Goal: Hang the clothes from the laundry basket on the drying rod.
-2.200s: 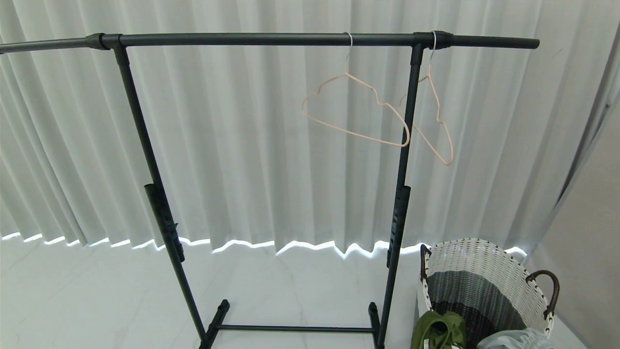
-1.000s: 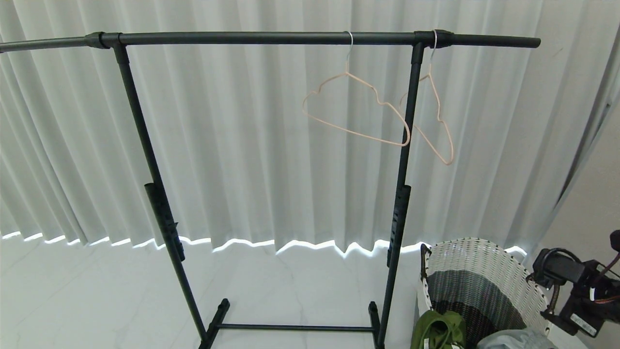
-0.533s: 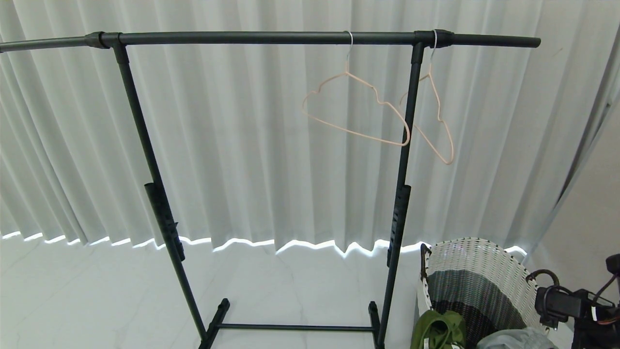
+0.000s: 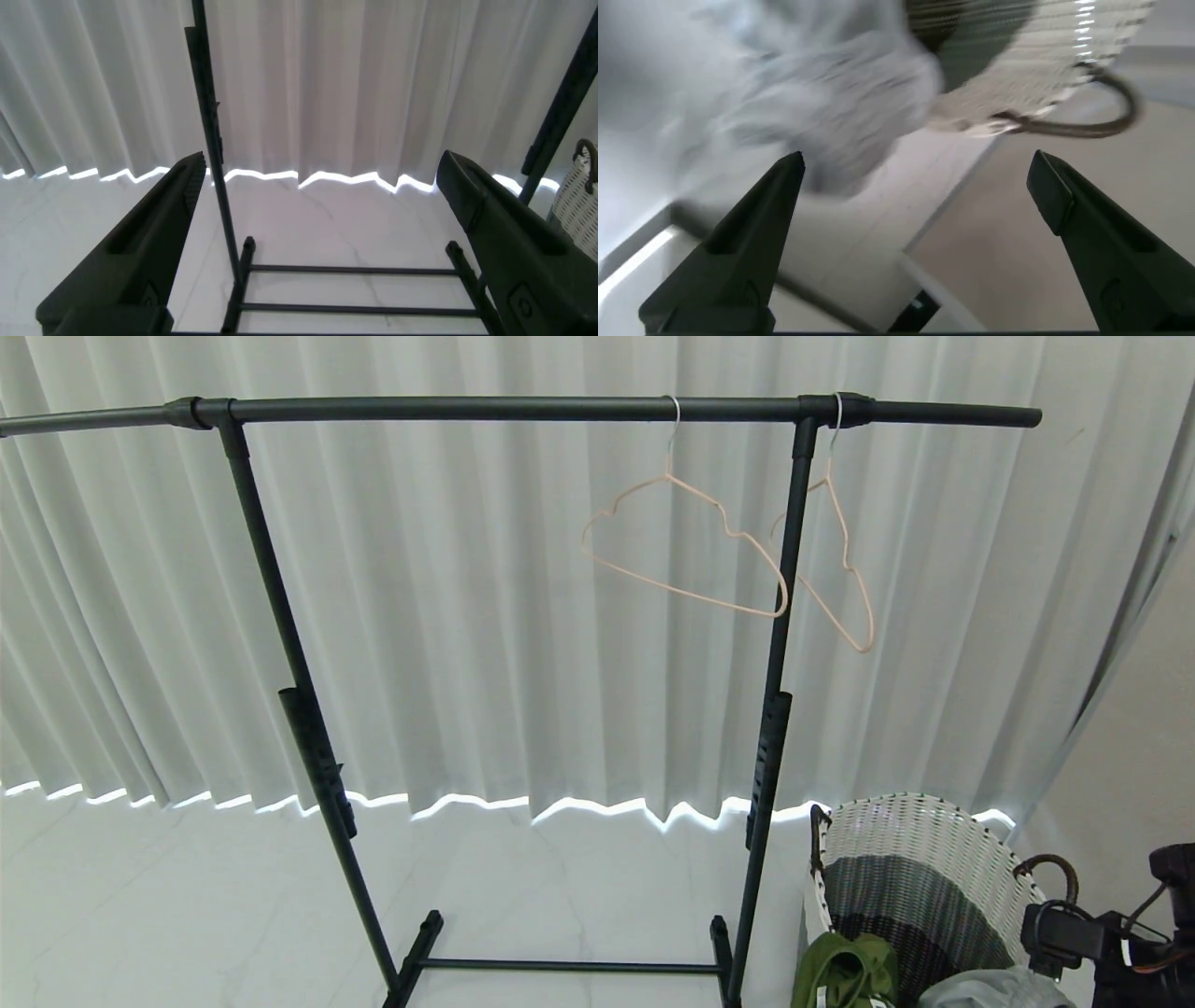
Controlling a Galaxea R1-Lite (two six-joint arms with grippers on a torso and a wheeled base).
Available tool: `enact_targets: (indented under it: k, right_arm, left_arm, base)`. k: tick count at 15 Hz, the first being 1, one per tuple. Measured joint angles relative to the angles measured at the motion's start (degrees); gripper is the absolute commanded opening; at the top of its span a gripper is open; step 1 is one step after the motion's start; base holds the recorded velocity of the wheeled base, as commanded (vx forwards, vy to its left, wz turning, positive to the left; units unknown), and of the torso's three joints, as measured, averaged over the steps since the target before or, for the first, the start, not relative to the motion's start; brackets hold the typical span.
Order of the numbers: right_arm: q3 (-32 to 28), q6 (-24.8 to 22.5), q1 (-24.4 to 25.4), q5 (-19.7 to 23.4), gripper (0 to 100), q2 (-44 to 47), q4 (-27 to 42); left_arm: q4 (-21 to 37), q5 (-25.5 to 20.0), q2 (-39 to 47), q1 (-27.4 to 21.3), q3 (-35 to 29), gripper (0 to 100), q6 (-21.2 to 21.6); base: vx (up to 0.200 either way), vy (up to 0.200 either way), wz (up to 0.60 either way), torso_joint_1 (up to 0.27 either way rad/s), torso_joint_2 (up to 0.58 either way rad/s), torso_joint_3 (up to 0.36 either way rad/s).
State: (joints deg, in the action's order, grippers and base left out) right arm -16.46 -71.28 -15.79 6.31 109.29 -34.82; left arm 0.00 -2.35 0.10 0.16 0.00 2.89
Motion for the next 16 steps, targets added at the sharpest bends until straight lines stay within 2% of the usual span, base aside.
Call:
enact_targets:
  k: [3,5,6,12,14,16]
  right_arm:
    - [-0.1,0.5,0.0,0.2,100,3.4,-5.0]
    - [0.0,1.9,0.0,0.2,100,4.8,-5.5]
    - [0.1,2.3,0.0,0.4,0,5.2,-5.5]
    - [2.1,3.7,0.1,1.5,0,2.6,-6.6]
    - [4.3,6.8,0.8,1.5,0,-1.3,-5.9]
    - [5.1,11.5,2.6,1.2,0,-6.5,-2.2]
  left_arm:
    - [0.0,0.0,0.0,0.0,0.0,100,0.1]
    - [0.0,0.0,0.0,0.0,0.0,100,0.1]
    - [0.0,0.0,0.0,0.0,0.0,100,0.1]
    - [0.0,0.0,0.0,0.0,0.0,100,0.1]
    - [0.0,0.0,0.0,0.0,0.0,100,0.1]
    - [0.0,0.0,0.0,0.0,0.0,100,0.2]
  base:
    - [0.000,0.000,0.00,0.000,0.00,0.000]
    - [0.000,0.000,0.00,0.000,0.00,0.000]
    - [0.000,0.000,0.00,0.000,0.00,0.000]
    - [0.000,0.000,0.00,0.000,0.00,0.000]
    - [0.000,0.000,0.00,0.000,0.00,0.000]
    - [0.000,0.000,0.00,0.000,0.00,0.000]
